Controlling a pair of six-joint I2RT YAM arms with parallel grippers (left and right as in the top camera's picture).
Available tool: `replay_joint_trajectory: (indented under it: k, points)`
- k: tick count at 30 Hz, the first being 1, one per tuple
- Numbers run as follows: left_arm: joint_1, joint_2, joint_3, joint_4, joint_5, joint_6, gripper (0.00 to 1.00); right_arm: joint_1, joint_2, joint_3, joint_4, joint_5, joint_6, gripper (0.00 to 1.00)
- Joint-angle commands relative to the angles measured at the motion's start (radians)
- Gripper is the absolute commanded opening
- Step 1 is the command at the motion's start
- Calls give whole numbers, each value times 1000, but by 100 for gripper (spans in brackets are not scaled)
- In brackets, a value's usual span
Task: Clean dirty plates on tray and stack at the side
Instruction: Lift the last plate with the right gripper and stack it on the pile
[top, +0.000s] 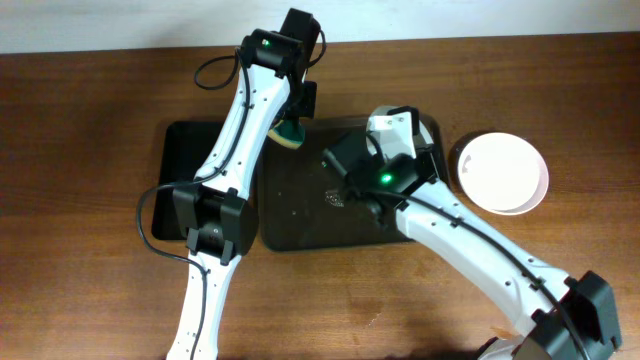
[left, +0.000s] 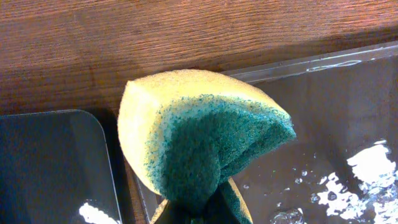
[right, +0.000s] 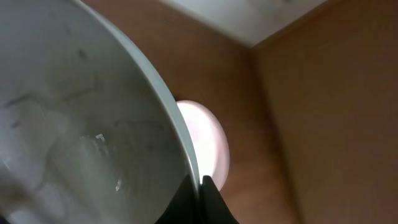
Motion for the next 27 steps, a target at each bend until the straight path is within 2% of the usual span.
replay_joint_trajectory:
  k: [1,6,8,10,11,14,17,20,23,25,27]
  points:
    - [0,-15,19,-1,1,13,0,64,-24,5,-6,261,20,4]
    - [0,-15,19,-1,1,13,0,88,-24,5,-10,329,28,4]
    - [0,-15,19,-3,1,13,0,84,-24,5,-56,278,135,4]
    - [0,-15,19,-6,1,13,0,56,-24,5,-78,95,177,4]
    - [0,-15,19,-5,1,13,0,-3,-24,5,-75,-158,172,4]
    - [0,-15,19,-5,1,13,0,-124,-32,5,-4,-505,29,4]
    - [0,-15,19,-9,1,13,0,-362,-61,5,110,-940,-145,4]
    - [0,-15,19,-8,1,13,0,-646,-63,5,142,-1218,-188,4]
    - [0,-15,19,-8,1,13,0,-851,-53,4,149,-1258,-187,4]
    - [0,-15,19,-8,1,13,0,-1050,-4,2,154,-1253,-187,4]
    - [-1,-15,19,-8,1,13,0,-1128,50,2,159,-1253,-187,4]
